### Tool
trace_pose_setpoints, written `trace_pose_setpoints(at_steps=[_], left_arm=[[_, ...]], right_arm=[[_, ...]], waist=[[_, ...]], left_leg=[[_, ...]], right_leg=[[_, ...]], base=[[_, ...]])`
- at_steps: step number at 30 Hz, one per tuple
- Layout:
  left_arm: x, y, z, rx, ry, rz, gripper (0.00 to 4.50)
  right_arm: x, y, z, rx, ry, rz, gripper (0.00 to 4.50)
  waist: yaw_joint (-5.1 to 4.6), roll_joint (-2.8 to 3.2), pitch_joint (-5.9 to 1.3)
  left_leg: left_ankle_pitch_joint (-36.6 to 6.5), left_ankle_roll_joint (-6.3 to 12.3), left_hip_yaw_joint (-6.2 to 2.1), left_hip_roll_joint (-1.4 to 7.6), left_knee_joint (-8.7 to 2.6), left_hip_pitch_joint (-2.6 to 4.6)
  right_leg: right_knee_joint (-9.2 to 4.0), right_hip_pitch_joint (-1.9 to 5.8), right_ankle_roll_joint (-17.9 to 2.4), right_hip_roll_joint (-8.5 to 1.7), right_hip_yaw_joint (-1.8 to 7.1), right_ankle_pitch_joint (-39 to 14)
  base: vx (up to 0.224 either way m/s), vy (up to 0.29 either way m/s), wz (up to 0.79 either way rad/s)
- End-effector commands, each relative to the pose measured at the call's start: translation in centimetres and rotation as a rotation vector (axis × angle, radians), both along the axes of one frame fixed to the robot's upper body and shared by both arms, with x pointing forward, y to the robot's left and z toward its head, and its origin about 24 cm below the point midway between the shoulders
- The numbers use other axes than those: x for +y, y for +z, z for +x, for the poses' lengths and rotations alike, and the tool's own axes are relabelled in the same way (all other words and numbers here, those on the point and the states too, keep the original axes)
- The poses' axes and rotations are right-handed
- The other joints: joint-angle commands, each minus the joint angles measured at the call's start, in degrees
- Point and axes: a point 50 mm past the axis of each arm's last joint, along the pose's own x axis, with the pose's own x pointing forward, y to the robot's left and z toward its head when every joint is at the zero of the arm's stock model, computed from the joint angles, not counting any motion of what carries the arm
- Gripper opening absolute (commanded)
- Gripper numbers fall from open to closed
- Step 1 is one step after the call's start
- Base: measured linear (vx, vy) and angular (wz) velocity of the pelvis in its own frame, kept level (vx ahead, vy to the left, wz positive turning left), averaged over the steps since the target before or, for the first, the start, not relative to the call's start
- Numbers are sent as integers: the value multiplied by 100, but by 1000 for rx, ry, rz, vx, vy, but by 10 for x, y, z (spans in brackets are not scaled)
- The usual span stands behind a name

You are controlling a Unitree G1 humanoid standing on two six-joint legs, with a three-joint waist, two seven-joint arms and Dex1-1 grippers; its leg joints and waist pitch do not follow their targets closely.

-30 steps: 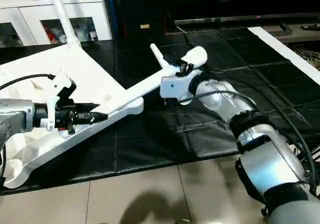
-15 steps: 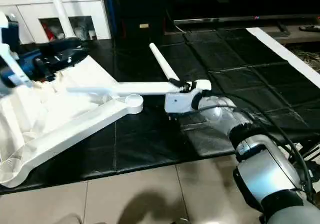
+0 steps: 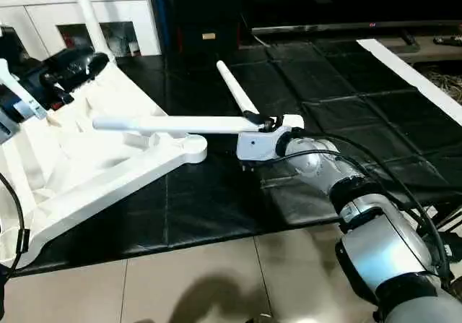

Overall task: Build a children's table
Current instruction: Insert table leg to table base

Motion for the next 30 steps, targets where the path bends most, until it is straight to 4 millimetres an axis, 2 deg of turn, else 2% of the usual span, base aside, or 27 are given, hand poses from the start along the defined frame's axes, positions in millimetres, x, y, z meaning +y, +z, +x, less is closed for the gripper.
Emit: trace_pose_setpoints(at_steps=[1,6,7,9,10,11,13,14,17,18,20,22,23,24,25,27,29,30], left_arm=[[2,-11,1,28,62,62,260],[10,-11,7,-20,204,24,260],[14,-8,9,-46,275,-5,260],[15,-7,10,-58,304,-17,260],[23,-2,13,-104,412,-81,260],[23,-2,13,-104,412,-81,260],[26,-1,14,-123,438,-103,260],[26,0,14,-130,443,-110,260],[23,-5,15,-117,465,-117,260],[22,-7,16,-109,479,-118,260],[24,-17,18,-59,521,-117,260],[16,-30,20,0,492,-107,260],[16,-30,20,0,491,-107,260],[5,-33,20,26,417,-117,260],[-3,-35,19,42,365,-125,279],[-27,-33,16,70,194,-216,297],[-32,-32,16,69,161,-239,300],[-36,-30,17,69,139,-258,309]], right_arm=[[-3,14,7,17,-64,141,175],[-4,25,12,19,-94,221,175],[-4,28,13,19,-99,239,175],[-4,29,13,20,-103,249,175],[-4,35,16,23,-125,313,175],[-4,35,16,23,-125,313,175],[-4,40,18,31,-139,370,175],[-3,42,19,42,-145,412,175],[6,58,24,114,-150,697,175],[7,60,24,130,-146,754,175],[15,67,25,204,-110,924,175],[24,72,25,318,-50,1113,174],[24,72,25,319,-50,1114,174],[30,70,24,371,-14,1139,174],[33,69,23,407,11,1152,174],[47,60,15,589,111,1215,174],[50,58,13,642,142,1243,174],[53,56,10,702,165,1273,174]], waist=[[15,-4,-473],[31,0,-458],[39,-17,-457],[46,-29,-457],[39,-37,-455],[60,-29,-467],[56,-31,-467],[57,-37,-472],[49,-23,-473],[51,-2,-480],[57,9,-489],[74,13,-496],[74,13,-496],[92,8,-497],[101,9,-499],[151,11,-507],[213,6,-506],[227,-10,-501]], left_leg=[[-1215,241,154,-176,-308,-46],[-1328,204,151,-175,-307,-34],[-1373,186,149,-179,-306,-29],[-1372,177,150,-179,-302,-32],[-1362,185,151,-186,-302,-45],[-1330,196,157,-195,-288,-21],[-1284,209,139,-182,-302,-49],[-1311,217,144,-178,-297,-36],[-1324,273,138,-162,-309,-39],[-1278,323,131,-145,-314,-38],[-1200,381,120,-139,-320,-40],[-1165,439,117,-128,-328,-18],[-1165,439,117,-128,-328,-18],[-1111,425,119,-114,-334,-20],[-1085,425,122,-111,-328,-18],[-1034,429,121,-96,-333,-24],[-1028,430,126,-88,-335,-19],[-1103,370,128,-91,-347,-11]], right_leg=[[-393,455,-922,-181,230,-1335],[-432,443,-913,-181,216,-1568],[-445,435,-867,-187,213,-1724],[-447,428,-842,-187,212,-1764],[-447,439,-834,-172,209,-1749],[-456,433,-820,-174,213,-1710],[-438,446,-832,-190,210,-1683],[-437,432,-839,-194,214,-1700],[-428,435,-890,-204,219,-1614],[-414,434,-994,-207,220,-1449],[-408,445,-1059,-216,215,-1320],[-415,443,-1133,-220,216,-1268],[-415,443,-1133,-220,216,-1268],[-410,450,-1212,-230,218,-1207],[-406,441,-1236,-236,225,-1180],[-390,443,-1315,-251,235,-1111],[-393,443,-1351,-254,239,-1078],[-408,441,-1311,-249,232,-1162]], base=[[0,0,0],[0,0,0],[0,0,0],[0,0,0],[0,0,0],[0,0,0],[0,0,0],[0,0,0],[0,0,0],[0,0,0],[0,0,0],[0,0,0],[0,0,0],[0,0,0],[0,0,0],[0,0,0],[0,0,0],[0,0,0]])
